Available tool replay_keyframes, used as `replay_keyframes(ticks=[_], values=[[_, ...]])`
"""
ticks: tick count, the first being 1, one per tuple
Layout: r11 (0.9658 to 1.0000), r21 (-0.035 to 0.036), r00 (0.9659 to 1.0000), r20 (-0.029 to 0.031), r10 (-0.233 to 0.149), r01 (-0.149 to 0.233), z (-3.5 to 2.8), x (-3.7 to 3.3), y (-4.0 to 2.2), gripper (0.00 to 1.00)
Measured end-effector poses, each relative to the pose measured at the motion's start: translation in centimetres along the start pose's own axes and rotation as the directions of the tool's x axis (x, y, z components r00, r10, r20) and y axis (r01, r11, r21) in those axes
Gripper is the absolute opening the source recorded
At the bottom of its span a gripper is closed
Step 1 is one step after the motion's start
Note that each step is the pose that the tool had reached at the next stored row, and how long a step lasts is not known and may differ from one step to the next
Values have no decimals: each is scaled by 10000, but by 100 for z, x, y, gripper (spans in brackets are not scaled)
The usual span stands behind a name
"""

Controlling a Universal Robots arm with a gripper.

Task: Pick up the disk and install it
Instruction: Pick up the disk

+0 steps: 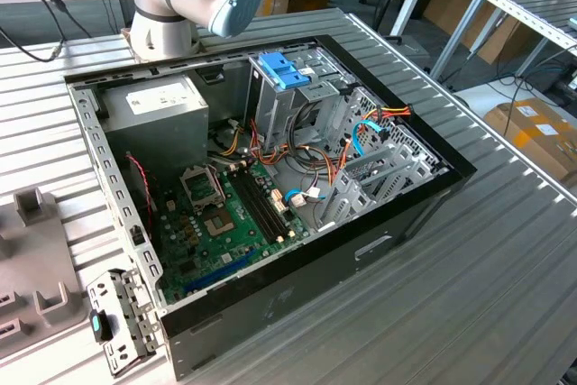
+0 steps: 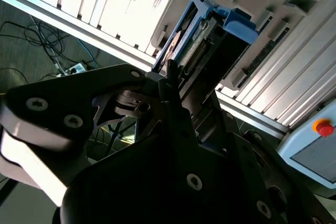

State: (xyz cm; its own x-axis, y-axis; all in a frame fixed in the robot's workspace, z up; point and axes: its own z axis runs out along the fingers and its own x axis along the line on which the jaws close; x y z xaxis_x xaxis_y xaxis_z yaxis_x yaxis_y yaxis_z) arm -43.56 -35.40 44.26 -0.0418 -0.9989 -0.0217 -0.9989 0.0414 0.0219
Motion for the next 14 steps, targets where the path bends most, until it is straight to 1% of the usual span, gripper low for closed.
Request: replay_keyframes(ticks=[5,7,9,11,13,14], values=[[10000,-1,10000,-1,0,0,-4,0,0,35],[10000,-1,10000,-1,0,0,-17,0,0,35],[10000,-1,10000,0,0,0,-47,-1,1,35],[10000,-1,10000,-1,0,0,-110,-2,2,35],[10000,1,10000,0,-1,1,-156,-3,3,35],[10000,-1,10000,-1,1,-1,-219,-6,5,35]])
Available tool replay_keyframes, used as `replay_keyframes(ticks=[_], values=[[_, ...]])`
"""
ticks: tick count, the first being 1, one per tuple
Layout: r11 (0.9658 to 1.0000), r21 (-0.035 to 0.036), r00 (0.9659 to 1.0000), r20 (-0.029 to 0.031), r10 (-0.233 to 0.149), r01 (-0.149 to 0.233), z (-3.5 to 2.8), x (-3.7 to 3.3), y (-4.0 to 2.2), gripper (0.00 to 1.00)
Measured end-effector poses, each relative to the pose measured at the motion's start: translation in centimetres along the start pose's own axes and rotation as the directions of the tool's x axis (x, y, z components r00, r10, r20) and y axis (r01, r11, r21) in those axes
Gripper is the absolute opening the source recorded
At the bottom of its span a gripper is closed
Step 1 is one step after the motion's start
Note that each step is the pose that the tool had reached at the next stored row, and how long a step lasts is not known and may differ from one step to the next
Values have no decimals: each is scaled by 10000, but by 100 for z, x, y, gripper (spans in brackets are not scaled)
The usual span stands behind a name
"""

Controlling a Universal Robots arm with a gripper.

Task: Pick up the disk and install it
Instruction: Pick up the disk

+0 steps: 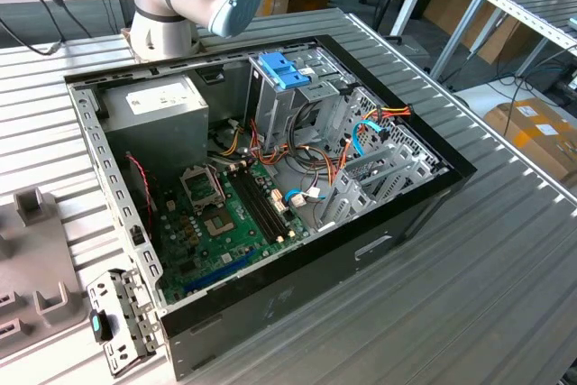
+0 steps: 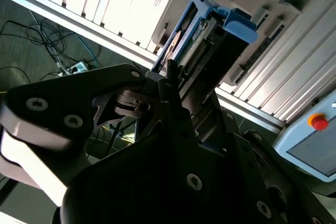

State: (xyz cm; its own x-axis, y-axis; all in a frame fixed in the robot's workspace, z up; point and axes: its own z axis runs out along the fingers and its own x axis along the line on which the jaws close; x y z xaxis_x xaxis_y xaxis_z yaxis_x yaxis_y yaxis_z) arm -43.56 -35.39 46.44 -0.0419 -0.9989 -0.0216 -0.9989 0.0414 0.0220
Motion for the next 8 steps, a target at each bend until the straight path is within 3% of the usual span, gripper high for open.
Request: replay_keyframes(ticks=[5,8], values=[[10000,1,10000,-5,0,0,-110,-3,3,35],[10000,1,10000,-6,-1,1,-135,-4,3,35]])
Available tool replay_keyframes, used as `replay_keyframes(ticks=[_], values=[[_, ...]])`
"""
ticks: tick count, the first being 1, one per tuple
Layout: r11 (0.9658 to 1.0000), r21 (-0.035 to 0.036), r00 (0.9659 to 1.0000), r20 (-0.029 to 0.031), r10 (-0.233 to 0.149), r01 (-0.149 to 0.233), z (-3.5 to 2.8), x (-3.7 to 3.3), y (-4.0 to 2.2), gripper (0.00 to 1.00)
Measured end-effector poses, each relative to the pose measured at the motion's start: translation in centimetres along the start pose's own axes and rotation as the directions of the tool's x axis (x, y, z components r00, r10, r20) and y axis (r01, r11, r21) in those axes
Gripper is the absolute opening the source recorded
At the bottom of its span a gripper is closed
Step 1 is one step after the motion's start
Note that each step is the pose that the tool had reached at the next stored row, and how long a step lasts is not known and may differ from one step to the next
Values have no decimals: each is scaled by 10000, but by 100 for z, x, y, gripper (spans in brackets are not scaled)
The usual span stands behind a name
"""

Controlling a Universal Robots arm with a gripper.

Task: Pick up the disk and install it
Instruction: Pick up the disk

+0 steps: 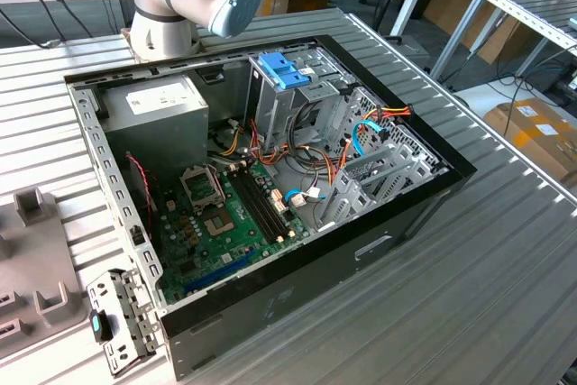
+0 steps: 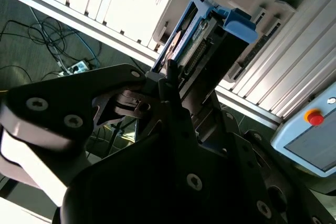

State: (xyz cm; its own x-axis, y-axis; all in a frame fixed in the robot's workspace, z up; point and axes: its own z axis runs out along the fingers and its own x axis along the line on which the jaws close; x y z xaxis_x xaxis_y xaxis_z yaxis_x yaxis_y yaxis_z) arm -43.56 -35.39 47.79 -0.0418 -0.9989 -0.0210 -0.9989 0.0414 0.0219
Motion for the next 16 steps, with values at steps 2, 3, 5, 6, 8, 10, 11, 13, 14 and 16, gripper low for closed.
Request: replay_keyframes(ticks=[2,3,5,6,8,10,11,13,14,16], values=[[10000,1,10000,-1,0,0,0,0,0,35],[10000,0,10000,-2,0,0,0,0,0,35],[10000,0,10000,-3,0,0,-1,0,0,35],[10000,-1,10000,-3,0,0,-1,0,0,35],[10000,-2,10000,-4,1,-1,-16,0,1,35],[10000,0,10000,-3,0,0,-37,-1,1,35],[10000,0,10000,-3,0,0,-37,-1,1,35],[10000,0,10000,-3,0,0,-42,-1,1,35],[10000,-1,10000,-4,1,-1,-48,-1,1,35],[10000,-1,10000,-4,1,-1,-48,-2,-3,35]])
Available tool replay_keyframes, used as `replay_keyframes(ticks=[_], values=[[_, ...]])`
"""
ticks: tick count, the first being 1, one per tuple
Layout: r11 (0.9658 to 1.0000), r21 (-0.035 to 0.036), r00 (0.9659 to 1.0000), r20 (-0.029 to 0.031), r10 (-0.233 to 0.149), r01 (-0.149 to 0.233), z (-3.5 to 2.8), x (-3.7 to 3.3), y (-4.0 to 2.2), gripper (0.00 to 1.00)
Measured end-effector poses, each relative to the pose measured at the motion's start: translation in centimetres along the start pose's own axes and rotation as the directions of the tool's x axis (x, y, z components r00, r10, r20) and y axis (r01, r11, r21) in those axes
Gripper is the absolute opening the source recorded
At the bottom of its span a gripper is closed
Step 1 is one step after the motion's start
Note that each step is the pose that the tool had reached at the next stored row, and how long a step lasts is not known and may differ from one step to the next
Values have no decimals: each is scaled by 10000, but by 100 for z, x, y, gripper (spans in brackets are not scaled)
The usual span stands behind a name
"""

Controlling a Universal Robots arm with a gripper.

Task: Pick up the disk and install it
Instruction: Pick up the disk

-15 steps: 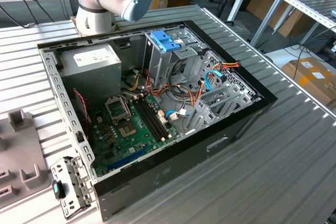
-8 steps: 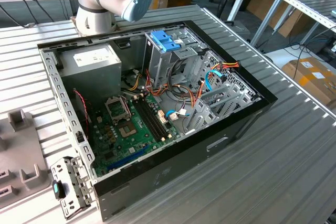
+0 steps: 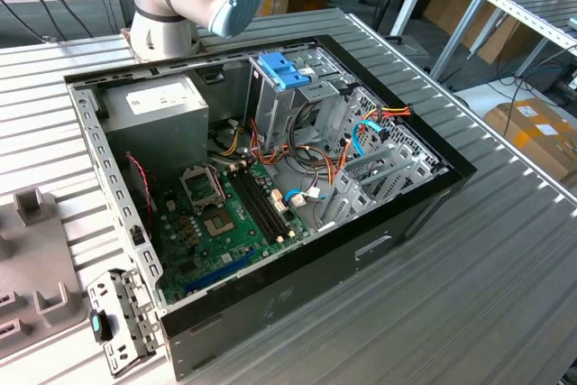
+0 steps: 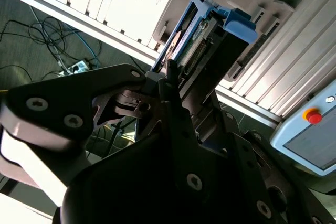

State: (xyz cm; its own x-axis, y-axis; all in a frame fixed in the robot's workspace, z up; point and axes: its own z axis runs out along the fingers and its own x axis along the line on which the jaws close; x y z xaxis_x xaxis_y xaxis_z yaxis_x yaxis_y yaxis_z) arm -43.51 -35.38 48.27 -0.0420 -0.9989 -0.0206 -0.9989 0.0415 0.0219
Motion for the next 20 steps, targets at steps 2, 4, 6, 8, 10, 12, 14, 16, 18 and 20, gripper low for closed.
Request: replay_keyframes(ticks=[2,4,6,8,10,12,14,16,18,20], values=[[10000,0,10000,0,-1,1,0,0,-7,35],[10000,0,10000,0,-2,2,0,0,-20,35],[10000,0,10000,0,-2,2,0,-1,-34,35],[10000,0,10000,0,-1,1,-1,-1,-50,35],[10000,1,10000,1,-1,1,0,-2,-59,35],[10000,1,10000,0,0,0,0,-2,-59,35],[10000,0,10000,0,-1,1,-1,-2,-62,35],[10000,0,10000,0,-2,2,-1,-2,-80,35],[10000,0,10000,1,-1,1,-2,-5,-127,35],[10000,0,10000,0,-1,1,-3,-7,-188,35]])
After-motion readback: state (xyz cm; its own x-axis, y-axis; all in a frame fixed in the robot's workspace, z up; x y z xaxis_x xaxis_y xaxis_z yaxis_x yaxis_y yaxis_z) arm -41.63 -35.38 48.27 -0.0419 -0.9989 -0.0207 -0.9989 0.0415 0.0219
